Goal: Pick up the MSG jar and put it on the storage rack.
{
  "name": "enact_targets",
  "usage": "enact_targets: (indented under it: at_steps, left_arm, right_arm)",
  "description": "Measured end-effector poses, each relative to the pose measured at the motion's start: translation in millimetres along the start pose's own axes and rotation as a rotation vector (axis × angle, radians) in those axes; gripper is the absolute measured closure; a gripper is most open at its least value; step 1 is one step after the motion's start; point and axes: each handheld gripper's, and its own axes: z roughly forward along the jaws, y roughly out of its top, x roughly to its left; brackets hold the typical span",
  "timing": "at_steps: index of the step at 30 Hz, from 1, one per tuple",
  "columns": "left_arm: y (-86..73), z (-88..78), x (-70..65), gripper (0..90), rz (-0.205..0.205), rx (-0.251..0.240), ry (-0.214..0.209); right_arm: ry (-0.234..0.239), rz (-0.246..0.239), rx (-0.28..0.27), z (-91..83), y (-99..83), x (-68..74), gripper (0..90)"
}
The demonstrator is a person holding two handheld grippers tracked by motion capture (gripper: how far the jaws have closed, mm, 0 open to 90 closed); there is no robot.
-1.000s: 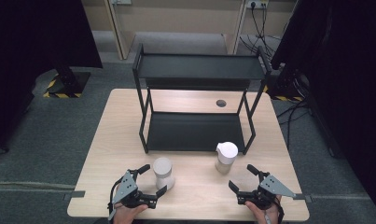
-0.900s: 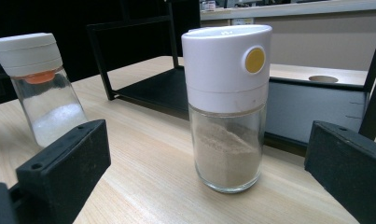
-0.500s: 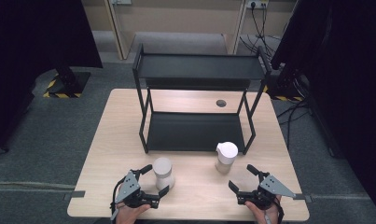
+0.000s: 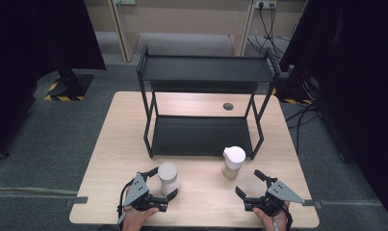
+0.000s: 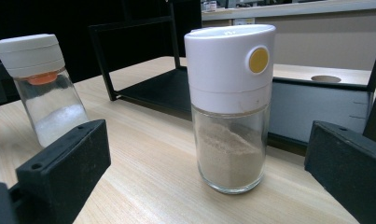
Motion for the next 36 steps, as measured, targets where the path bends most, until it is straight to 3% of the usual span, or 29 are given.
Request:
enact_targets:
  at_steps: [10,17,29,36]
  left_arm:
    - [3.2,11.9,7.5,12.3,-0.013,0.028,-0.016]
    - [6.3,14.2,12.1,32.7,0.010,0.033,-0.024]
    - [14.9,11.1,13.2,34.8,0.030,0.027,-0.018]
    - [29.0,11.6,17.4,35.0,0.023,0.016,-0.040]
  right_arm:
    - [0.000,0.000,-0.002,-0.3,0.3,-0.1,0.5]
    - [0.000,-0.002,-0.002,-0.2,0.4,-0.9,0.5]
    - [0.000,0.001,-0.001,0.0,0.1,-1.6,0.5]
    - [0.001,0.001,-0.002,0.4,0.0,-1.5,0.5]
